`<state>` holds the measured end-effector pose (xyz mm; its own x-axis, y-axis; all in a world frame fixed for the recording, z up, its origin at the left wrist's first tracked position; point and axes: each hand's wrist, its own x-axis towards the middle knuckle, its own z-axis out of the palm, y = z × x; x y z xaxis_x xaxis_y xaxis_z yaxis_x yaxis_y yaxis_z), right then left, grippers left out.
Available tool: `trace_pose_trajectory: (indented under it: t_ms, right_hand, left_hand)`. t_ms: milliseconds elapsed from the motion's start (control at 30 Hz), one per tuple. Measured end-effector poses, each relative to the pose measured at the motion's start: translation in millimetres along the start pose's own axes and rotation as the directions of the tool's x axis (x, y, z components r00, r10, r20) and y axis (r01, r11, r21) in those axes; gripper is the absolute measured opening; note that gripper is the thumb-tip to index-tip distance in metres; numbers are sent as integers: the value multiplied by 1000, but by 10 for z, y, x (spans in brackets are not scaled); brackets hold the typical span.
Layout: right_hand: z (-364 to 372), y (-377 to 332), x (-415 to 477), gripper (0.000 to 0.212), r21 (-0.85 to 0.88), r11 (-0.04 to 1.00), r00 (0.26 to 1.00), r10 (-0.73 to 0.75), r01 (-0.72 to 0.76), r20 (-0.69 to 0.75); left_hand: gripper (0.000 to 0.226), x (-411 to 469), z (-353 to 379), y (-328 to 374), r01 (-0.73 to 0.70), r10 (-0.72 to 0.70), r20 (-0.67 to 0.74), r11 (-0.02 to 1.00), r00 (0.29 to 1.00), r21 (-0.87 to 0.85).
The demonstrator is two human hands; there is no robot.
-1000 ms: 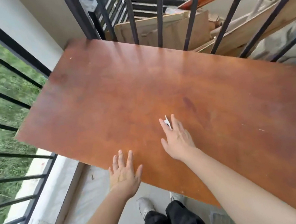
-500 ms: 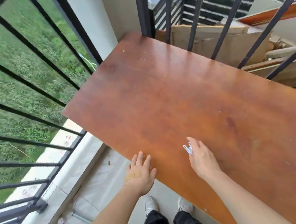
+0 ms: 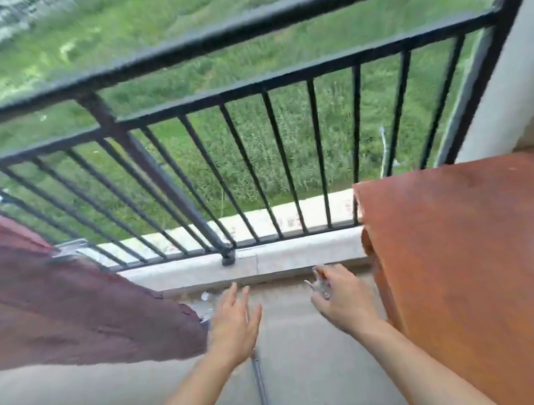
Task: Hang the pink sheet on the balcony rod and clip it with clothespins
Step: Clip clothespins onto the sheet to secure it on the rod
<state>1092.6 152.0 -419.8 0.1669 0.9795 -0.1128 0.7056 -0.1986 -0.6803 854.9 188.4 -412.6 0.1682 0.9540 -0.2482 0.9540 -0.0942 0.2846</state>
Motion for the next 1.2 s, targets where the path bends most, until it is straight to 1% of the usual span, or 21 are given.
trace_pose_trajectory:
  t_ms: [100,167,300,367,433,500,567,633,667,733,800,833,900,967,1033,1100,1200]
  right_hand:
    - [373,-679,29,34,64,979,976,-198,193,91]
    - [641,-1124,12,33,93,949,938,-312,301,149]
    - [1253,-2069,-100,27,101,859,830,-512,503,221]
    - [1645,-2565,-190,16,83,790,764,-609,607,214]
    - [2086,-3083,-299,11,73,736,703,-667,673,247]
    - [2576,-3645,-376,16,97,688,638,-709,719,299]
    - [3063,-4200,-468,19,153,685,604,-709,712,365]
    - [3488,-4739,-547,12,209,710,591,-685,673,426]
    - [3680,-4978,-586,15,233,728,592,-669,645,450]
    - [4021,-5432,-643,24,266,751,609,-650,604,455]
    - [4334,-5846,-669,24,305,764,620,-641,568,453]
    - [4485,-6049,-671,22,323,760,614,-647,563,452]
    - [4785,-6423,-657,18,337,741,594,-668,580,447]
    - [5115,-6750,-631,15,373,744,586,-667,554,460]
    - [5481,-7049,-623,14,402,752,578,-659,522,481]
    - [5888,-7330,-587,14,433,763,580,-646,479,496]
    - [6594,-7844,-455,11,486,768,559,-638,416,529]
  left_hand:
    - [48,-405,-332,-664,146,-151,-113,988,982,-52]
    - [39,-645,-552,-1088,224,-238,-223,971,945,-87]
    - [34,-1109,-960,-1974,378,-404,-376,915,834,-143]
    - [35,-1357,-1136,-2488,426,-465,-442,884,767,-191]
    - [33,-1602,-1270,-3058,485,-531,-476,844,701,-228]
    - [33,-1837,-1404,-3701,548,-597,-477,796,645,-256]
    - [36,-2065,-1557,-4335,601,-641,-474,757,604,-258]
    - [37,-2271,-1725,-4893,651,-682,-482,712,550,-264]
    - [36,-2382,-1804,-5114,670,-696,-485,693,529,-265]
    - [34,-2577,-1947,-5522,698,-707,-506,670,495,-254]
    - [36,-2724,-2094,-5907,702,-716,-526,655,459,-279]
    - [39,-2771,-2161,-6093,695,-720,-535,652,442,-303]
    - [41,-2824,-2254,-6464,693,-725,-548,644,417,-324]
    - [45,-2839,-2330,-6851,687,-730,-561,637,391,-350]
    - [40,-2832,-2379,-7262,702,-763,-531,603,369,-379]
    - [35,-2794,-2405,-7727,731,-794,-481,569,371,-375]
    - [45,-2692,-2558,-8575,787,-816,-445,529,370,-317]
